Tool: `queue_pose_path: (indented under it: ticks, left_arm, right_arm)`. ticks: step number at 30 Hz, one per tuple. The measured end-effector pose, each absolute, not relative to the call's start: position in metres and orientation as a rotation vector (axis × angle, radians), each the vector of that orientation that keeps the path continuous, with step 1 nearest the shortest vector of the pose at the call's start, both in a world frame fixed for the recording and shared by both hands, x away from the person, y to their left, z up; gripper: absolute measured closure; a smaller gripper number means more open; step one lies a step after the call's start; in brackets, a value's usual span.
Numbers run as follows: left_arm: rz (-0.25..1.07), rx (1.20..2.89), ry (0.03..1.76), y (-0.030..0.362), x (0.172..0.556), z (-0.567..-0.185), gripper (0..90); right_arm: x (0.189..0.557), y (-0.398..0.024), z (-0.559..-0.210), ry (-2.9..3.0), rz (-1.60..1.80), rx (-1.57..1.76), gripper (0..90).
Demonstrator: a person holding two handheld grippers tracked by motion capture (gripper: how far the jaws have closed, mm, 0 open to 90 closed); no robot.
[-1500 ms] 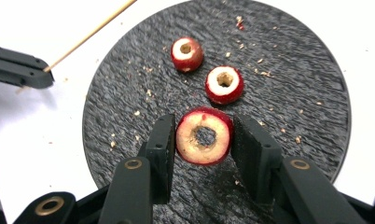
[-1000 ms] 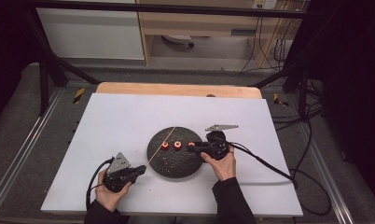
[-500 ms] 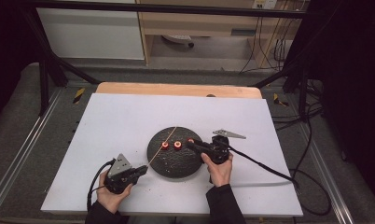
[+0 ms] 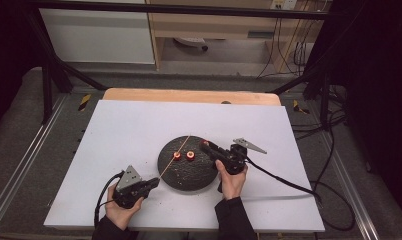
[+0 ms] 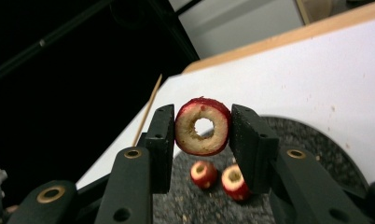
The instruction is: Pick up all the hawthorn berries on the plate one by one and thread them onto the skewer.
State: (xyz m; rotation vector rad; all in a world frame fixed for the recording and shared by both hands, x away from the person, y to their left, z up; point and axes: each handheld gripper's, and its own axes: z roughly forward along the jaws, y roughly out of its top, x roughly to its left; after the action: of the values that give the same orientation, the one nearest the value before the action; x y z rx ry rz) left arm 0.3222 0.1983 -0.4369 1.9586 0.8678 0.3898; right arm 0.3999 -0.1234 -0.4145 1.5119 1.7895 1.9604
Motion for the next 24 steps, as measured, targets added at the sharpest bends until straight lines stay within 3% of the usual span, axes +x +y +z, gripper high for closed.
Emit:
queue_pose_path:
  ticks: [24]
  left_arm:
    - [0.35,1.93,0.851,0.183,0.32,-0.438,88.1]
  right_arm:
    - [0.419,-0.125,-0.408,1.471,2.21,1.467,61.9]
